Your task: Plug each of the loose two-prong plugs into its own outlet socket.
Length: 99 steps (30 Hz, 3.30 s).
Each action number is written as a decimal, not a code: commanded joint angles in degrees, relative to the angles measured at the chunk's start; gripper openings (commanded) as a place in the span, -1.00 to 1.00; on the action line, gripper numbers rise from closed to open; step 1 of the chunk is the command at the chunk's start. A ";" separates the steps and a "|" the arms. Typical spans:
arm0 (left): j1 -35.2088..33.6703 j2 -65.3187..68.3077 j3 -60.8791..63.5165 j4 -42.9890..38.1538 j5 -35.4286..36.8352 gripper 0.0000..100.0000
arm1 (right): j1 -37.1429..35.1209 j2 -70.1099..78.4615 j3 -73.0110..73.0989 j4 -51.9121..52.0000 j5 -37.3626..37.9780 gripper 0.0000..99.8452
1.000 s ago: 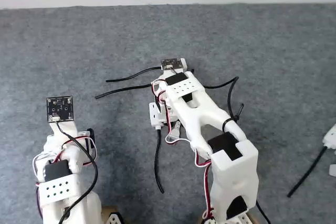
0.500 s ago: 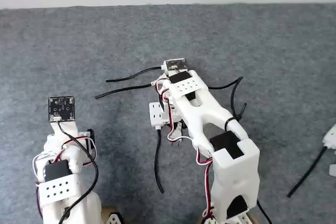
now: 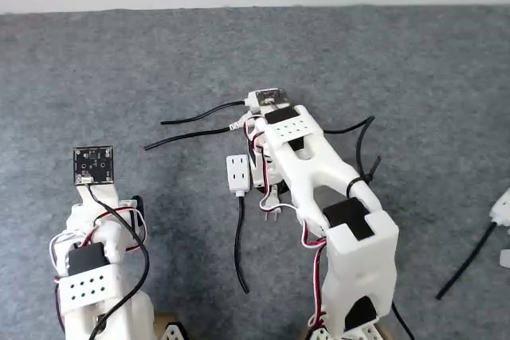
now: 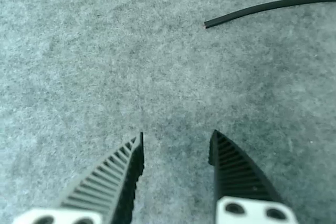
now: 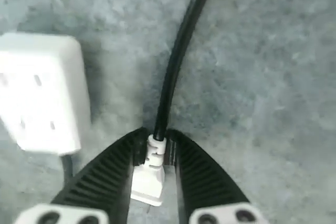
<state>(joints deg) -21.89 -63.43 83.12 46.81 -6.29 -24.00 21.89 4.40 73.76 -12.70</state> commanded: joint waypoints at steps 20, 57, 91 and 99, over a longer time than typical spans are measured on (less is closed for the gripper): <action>2.55 34.81 -20.35 2.55 -1.85 -0.62 | -13.58 -52.79 29.98 -6.55 21.45 -0.99; 37.19 15.21 -17.54 4.92 -8.97 -0.87 | -15.43 -69.41 40.53 -7.52 22.15 -0.98; 36.75 21.54 -18.68 2.81 -13.36 -0.88 | -15.08 -73.27 46.59 -14.20 22.07 -0.98; 41.58 9.76 -12.53 7.03 -16.53 -0.87 | -15.08 -73.27 46.59 -14.29 21.80 -0.98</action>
<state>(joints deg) 18.73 -50.42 70.73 53.23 -22.02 -38.86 -51.60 51.87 60.92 8.84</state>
